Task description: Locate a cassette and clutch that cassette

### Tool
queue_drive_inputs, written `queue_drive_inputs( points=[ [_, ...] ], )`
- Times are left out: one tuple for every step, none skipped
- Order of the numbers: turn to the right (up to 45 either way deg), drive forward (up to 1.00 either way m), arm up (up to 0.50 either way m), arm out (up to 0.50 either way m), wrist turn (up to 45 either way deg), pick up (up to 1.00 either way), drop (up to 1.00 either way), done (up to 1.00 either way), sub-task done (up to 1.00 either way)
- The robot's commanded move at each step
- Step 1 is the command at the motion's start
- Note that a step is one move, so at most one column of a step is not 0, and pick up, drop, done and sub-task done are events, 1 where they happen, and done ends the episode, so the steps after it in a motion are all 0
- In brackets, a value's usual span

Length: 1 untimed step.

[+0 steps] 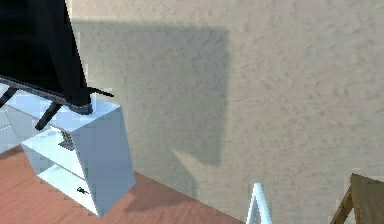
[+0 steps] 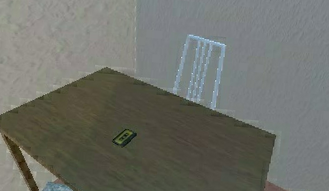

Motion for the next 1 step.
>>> queue_drive_inputs(
  points=[
    [0.0, 0.00, 0.50, 0.00, 0.0, 0.00, 0.00, 0.00, 0.00]
  ],
)
